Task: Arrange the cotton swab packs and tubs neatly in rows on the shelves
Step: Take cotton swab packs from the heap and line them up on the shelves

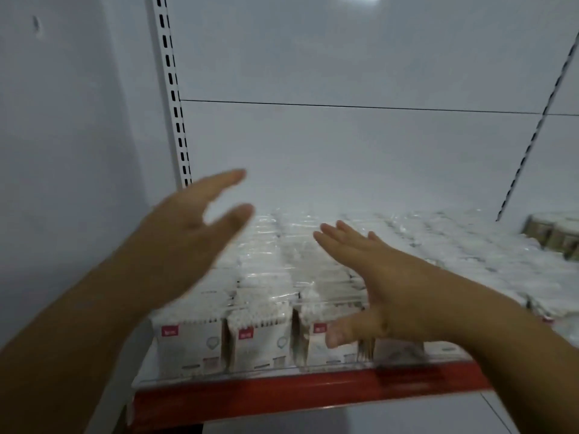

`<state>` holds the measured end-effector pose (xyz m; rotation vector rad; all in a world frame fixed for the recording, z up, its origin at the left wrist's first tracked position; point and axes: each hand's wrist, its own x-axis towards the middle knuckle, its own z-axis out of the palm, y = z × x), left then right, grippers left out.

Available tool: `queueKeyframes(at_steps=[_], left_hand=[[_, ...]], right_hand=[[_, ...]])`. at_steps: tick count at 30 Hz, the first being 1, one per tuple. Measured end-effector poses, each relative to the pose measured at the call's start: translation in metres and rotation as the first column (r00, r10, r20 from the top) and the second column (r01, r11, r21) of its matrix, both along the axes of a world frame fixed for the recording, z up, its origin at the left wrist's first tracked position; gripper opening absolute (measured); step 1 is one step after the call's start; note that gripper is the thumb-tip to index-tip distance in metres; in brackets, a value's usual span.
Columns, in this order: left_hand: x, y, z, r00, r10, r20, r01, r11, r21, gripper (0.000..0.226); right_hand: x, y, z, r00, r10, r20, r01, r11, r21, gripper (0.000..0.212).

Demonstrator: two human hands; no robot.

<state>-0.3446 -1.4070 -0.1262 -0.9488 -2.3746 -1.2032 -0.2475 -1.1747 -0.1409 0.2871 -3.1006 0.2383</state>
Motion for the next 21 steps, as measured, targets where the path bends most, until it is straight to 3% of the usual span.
queueKeyframes(at_steps=[2, 4, 6, 7, 13, 17, 21], left_hand=[[0.042, 0.034, -0.010, 0.985, -0.149, -0.089, 0.109, 0.929, -0.354, 0.073], [0.047, 0.062, -0.033, 0.975, -0.209, -0.077, 0.102, 0.728, -0.678, 0.091], [0.036, 0.086, -0.050, 0.979, -0.167, -0.114, -0.004, 0.548, -0.837, 0.108], [0.032, 0.094, -0.055, 0.980, -0.161, -0.113, -0.019, 0.494, -0.869, 0.114], [0.020, 0.118, -0.064, 1.000, -0.009, -0.029, -0.022, 0.445, -0.895, 0.123], [0.021, 0.120, -0.063, 1.000, 0.021, -0.017, -0.024, 0.425, -0.905, 0.117], [0.020, 0.121, -0.062, 0.999, 0.026, -0.028, -0.036, 0.397, -0.917, 0.115]], right_hand=[[-0.001, 0.023, -0.011, 0.997, -0.056, 0.053, 0.049, 0.991, 0.126, 0.114], [-0.002, 0.035, -0.025, 0.995, -0.073, 0.067, 0.060, 0.983, 0.175, 0.106], [-0.004, 0.040, -0.039, 0.997, -0.065, 0.051, 0.056, 0.985, 0.165, 0.099], [-0.005, 0.041, -0.044, 0.998, -0.059, 0.027, 0.054, 0.985, 0.164, 0.097], [-0.017, 0.043, -0.062, 0.987, -0.083, -0.134, 0.101, 0.985, 0.137, 0.110], [-0.024, 0.044, -0.067, 0.971, -0.125, -0.205, 0.148, 0.984, 0.099, 0.091], [-0.026, 0.043, -0.070, 0.969, -0.139, -0.204, 0.152, 0.987, 0.051, 0.090]])
